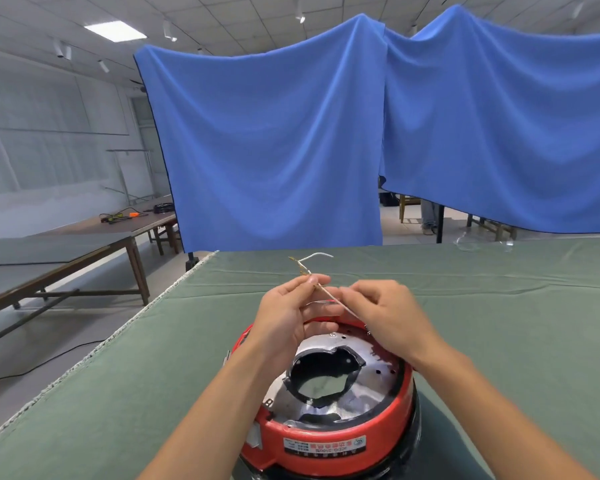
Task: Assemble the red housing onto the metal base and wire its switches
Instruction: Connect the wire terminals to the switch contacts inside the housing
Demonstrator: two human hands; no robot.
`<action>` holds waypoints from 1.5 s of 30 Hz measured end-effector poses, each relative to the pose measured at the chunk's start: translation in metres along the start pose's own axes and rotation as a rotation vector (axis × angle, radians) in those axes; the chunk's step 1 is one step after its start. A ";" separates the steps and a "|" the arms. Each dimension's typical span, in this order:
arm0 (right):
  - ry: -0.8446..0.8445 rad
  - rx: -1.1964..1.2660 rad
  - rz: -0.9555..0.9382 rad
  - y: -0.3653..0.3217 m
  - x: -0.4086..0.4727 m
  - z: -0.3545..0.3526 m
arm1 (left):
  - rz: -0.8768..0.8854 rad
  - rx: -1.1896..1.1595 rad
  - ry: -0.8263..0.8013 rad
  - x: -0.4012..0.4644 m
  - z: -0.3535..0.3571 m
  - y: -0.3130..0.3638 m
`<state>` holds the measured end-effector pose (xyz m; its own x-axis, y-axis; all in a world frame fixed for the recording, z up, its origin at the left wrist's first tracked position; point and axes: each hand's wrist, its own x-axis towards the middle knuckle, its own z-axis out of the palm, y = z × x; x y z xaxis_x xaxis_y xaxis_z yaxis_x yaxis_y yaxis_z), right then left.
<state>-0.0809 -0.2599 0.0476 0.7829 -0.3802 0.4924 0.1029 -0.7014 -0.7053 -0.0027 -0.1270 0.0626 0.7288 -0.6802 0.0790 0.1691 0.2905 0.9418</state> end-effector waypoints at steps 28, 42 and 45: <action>-0.015 -0.264 -0.191 -0.001 -0.013 0.017 | 0.270 0.074 0.302 -0.027 -0.044 -0.008; 0.128 -0.200 -0.197 -0.004 -0.015 0.016 | 0.276 0.163 0.312 -0.029 -0.041 -0.010; 0.204 -0.164 -0.132 -0.007 -0.014 0.013 | 0.283 0.188 0.334 -0.029 -0.040 -0.009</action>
<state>-0.0844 -0.2425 0.0390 0.6281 -0.3807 0.6786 0.0827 -0.8346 -0.5447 0.0006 -0.0829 0.0390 0.9076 -0.3291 0.2606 -0.1675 0.2854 0.9437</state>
